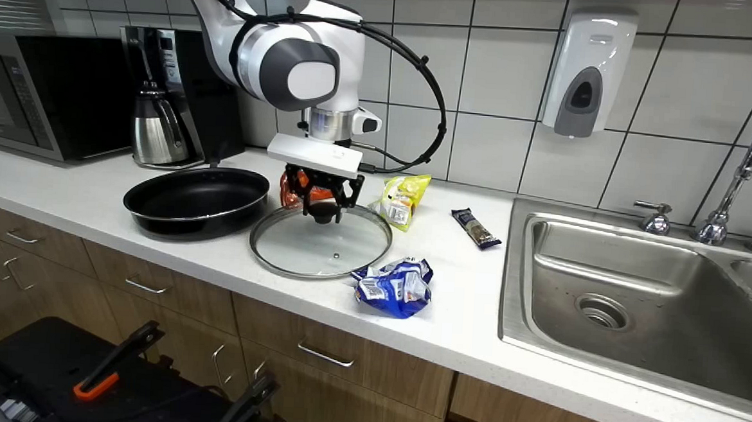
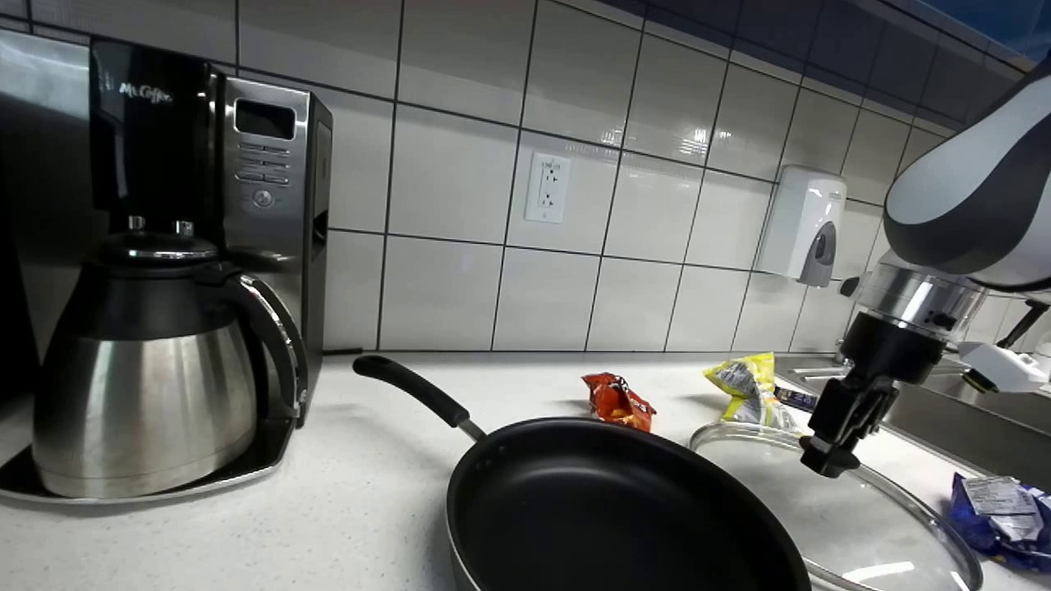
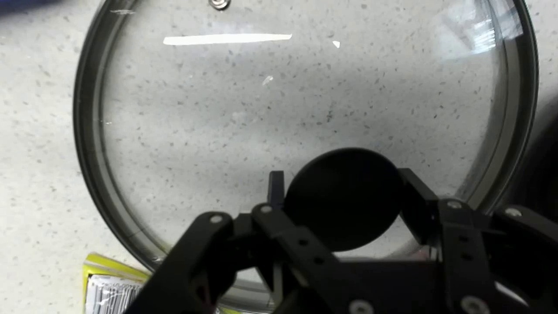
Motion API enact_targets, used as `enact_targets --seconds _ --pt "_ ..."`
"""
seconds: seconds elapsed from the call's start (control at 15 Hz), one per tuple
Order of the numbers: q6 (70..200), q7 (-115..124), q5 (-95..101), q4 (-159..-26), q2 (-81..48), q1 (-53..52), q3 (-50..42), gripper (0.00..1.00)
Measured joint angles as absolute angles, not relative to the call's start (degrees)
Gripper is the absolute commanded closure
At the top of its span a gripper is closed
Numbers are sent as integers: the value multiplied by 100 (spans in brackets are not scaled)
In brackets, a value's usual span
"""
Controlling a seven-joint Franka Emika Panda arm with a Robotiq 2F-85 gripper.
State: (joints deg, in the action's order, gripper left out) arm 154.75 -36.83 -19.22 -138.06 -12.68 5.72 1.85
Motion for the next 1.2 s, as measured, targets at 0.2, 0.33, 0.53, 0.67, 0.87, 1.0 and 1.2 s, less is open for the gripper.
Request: enact_targets --seconds 0.2,0.33,0.53,0.67,0.87,1.0,1.2 --pt "15477 -3685 -1933 -13787 -1312 670 260 61" --pt "15477 -3685 -1934 -13777 -1318 701 279 61" --pt "15478 -3686 -1937 -13763 -1327 751 324 39" --pt "15478 -3693 -1955 -13755 -1331 773 346 9" --pt "15478 -3715 -2020 -13714 -1323 793 392 0" --pt "15478 -3716 -2031 -13680 -1307 793 406 0" --pt "15479 -3717 -2031 -13675 -1238 793 410 0"
